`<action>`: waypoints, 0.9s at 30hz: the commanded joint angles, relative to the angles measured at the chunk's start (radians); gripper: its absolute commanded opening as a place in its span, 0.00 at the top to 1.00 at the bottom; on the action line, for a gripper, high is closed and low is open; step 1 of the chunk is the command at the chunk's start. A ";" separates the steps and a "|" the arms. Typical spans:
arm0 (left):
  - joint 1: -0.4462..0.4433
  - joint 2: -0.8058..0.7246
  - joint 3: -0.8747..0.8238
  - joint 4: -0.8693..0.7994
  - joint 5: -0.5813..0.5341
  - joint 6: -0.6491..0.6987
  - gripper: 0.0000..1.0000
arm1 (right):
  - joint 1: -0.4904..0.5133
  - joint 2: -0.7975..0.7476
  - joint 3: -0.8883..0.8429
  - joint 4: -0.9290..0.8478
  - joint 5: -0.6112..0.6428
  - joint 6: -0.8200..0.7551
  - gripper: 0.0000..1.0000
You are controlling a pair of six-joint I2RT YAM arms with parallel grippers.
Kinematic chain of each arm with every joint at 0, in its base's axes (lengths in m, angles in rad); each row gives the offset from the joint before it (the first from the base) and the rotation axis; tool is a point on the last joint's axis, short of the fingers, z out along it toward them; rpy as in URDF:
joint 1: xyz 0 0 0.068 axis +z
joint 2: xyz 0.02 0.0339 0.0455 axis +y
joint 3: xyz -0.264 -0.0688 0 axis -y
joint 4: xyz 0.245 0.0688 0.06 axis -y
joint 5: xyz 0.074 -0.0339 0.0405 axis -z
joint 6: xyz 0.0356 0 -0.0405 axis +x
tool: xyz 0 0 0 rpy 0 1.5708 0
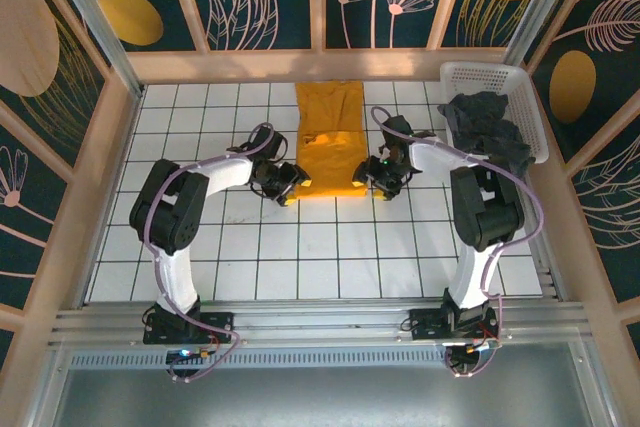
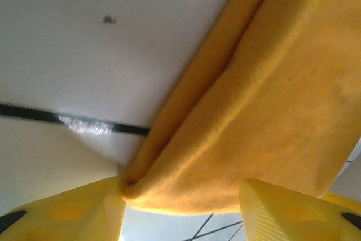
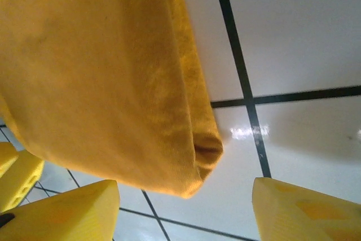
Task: Fold and stack the t-shirts
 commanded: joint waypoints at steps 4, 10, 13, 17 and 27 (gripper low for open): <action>-0.001 0.066 0.056 0.023 0.027 -0.018 0.63 | 0.000 0.093 0.028 0.042 -0.071 0.070 0.50; -0.001 0.064 0.111 0.009 0.010 -0.016 1.00 | -0.010 0.090 0.066 0.068 -0.053 0.124 0.98; 0.002 0.042 0.170 -0.030 -0.011 -0.003 1.00 | -0.031 0.070 0.130 0.046 -0.026 0.143 1.00; 0.021 -0.003 0.267 -0.032 -0.024 -0.018 1.00 | -0.077 0.041 0.251 0.005 -0.016 0.156 1.00; 0.036 -0.086 0.262 -0.090 0.058 -0.001 1.00 | -0.069 0.018 0.313 -0.098 -0.123 0.076 1.00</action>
